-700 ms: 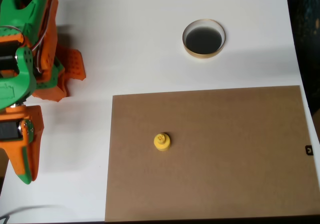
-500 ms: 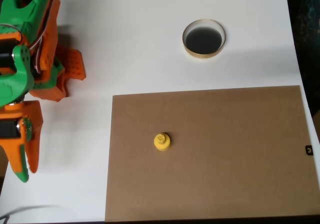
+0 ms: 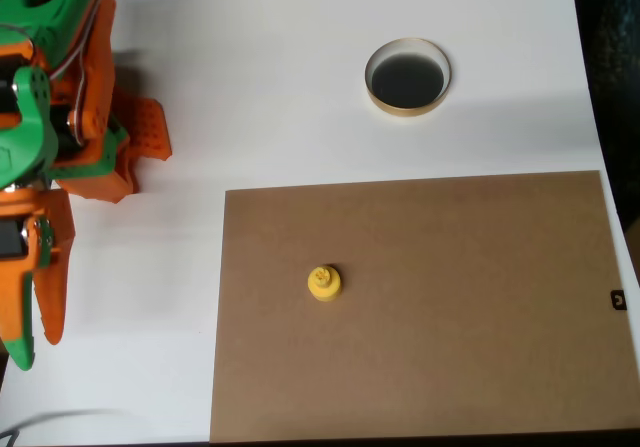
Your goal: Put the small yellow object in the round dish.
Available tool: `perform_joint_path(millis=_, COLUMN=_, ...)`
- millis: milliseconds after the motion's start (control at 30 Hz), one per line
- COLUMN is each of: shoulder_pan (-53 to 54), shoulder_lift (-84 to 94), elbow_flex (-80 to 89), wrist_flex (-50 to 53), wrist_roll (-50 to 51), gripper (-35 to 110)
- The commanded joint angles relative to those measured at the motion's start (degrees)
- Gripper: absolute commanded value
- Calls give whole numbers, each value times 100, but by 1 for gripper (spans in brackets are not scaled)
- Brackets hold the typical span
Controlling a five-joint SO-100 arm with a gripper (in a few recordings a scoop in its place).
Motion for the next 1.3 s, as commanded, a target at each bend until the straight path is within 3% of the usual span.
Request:
perform_joint_path(millis=0, shoulder_pan=18, shoulder_lift=-773, elbow_flex=-844, wrist_flex=-229, wrist_roll=-35, gripper=17)
perform_joint_path(millis=167, shoulder_pan=18, shoulder_lift=-2566, elbow_flex=-1828, wrist_flex=-272, wrist_roll=105, gripper=20)
perform_joint_path(millis=500, shoulder_pan=-1230, shoulder_lift=-2821, elbow_flex=-2153, wrist_flex=237, wrist_roll=-413, gripper=24)
perform_joint_path(millis=1267, shoulder_pan=-3524, shoulder_lift=-6398, elbow_flex=-3920, wrist_flex=642, wrist_roll=-606, gripper=27)
